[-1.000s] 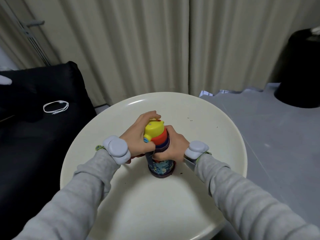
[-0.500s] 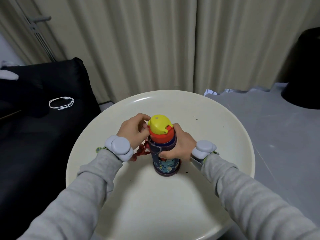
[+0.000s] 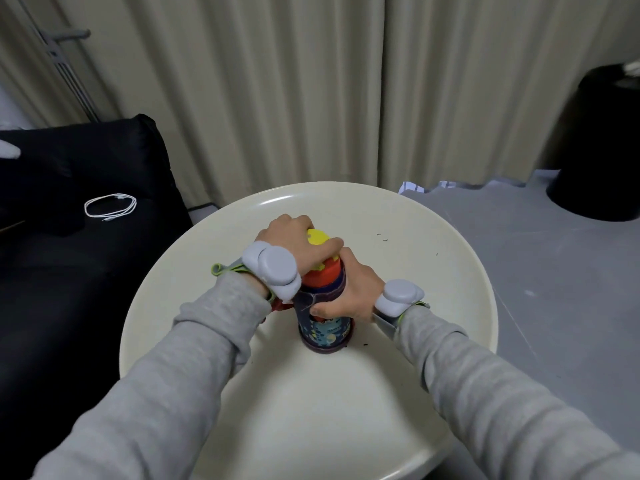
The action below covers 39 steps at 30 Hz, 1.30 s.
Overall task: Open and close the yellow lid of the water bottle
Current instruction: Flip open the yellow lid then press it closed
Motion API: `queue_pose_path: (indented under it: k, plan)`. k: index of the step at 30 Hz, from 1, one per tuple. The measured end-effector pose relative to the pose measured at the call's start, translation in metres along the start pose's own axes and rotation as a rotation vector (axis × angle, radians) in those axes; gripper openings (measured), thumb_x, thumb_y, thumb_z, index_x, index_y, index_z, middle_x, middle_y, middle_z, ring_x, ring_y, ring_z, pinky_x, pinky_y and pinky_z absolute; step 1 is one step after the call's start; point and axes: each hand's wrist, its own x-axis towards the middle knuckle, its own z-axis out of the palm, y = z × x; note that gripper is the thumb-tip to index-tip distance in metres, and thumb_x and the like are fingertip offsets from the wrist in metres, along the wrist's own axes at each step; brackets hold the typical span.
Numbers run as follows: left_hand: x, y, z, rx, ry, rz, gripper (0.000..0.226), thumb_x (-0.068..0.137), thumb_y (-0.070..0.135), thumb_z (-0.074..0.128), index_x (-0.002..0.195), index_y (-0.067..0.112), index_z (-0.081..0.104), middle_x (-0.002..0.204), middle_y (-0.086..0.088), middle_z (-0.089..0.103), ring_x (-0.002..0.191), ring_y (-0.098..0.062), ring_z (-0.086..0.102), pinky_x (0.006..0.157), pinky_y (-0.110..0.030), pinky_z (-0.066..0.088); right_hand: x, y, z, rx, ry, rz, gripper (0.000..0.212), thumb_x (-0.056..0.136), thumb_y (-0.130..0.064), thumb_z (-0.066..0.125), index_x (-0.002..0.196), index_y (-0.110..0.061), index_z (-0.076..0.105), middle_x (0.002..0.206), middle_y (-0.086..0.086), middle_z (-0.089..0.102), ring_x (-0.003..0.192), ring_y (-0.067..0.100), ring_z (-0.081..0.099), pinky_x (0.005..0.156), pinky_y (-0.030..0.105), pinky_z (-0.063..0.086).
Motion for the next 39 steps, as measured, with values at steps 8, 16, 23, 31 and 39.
queue_pose_path:
  k: [8,16,23,31,39]
  plan:
    - [-0.005,0.0,-0.007,-0.136,-0.165,0.328,0.055,0.067,0.031,0.058,0.119,0.023,0.044,0.121,-0.003,0.042,0.106,-0.02,0.047,0.086,-0.029,0.037,0.001,-0.001,-0.001,-0.041,-0.02,0.047,0.083,0.039,-0.056,0.07,0.105,-0.038,0.022,0.088,-0.018,0.051,0.077,0.0,0.051,0.054,0.018,0.037]
    - [0.0,-0.011,-0.01,0.067,-0.05,0.158,0.055,0.057,0.068,0.06,0.089,0.024,0.052,0.093,0.0,0.057,0.086,-0.022,0.052,0.07,-0.031,0.04,-0.002,0.001,0.0,0.008,0.002,0.043,0.092,0.037,-0.058,0.068,0.116,-0.033,0.029,0.105,-0.006,0.057,0.093,0.016,0.056,0.074,0.03,0.046]
    - [-0.005,-0.022,-0.014,-0.123,-0.128,0.323,0.06,0.061,0.04,0.068,0.117,0.03,0.048,0.102,0.006,0.056,0.095,-0.017,0.053,0.074,-0.019,0.035,-0.001,0.004,0.0,0.055,0.013,0.044,0.091,0.036,-0.058,0.07,0.115,-0.034,0.033,0.104,-0.009,0.058,0.091,0.011,0.056,0.065,0.02,0.044]
    - [-0.017,-0.014,0.007,-0.276,-0.028,0.221,0.057,0.068,0.033,0.062,0.122,0.027,0.044,0.117,0.0,0.054,0.101,-0.019,0.05,0.078,-0.019,0.031,0.002,0.006,0.002,0.031,0.018,0.058,0.081,0.036,-0.055,0.073,0.104,-0.037,0.035,0.095,-0.016,0.058,0.083,-0.002,0.055,0.06,0.018,0.044]
    - [-0.02,0.012,0.041,-0.319,0.286,-0.079,0.039,0.073,0.056,0.051,0.098,0.026,0.053,0.105,0.0,0.06,0.099,-0.024,0.051,0.076,-0.033,0.038,0.005,0.003,0.003,0.005,0.002,0.031,0.083,0.05,-0.048,0.077,0.118,-0.026,0.037,0.106,-0.003,0.062,0.098,0.018,0.059,0.086,0.041,0.048]
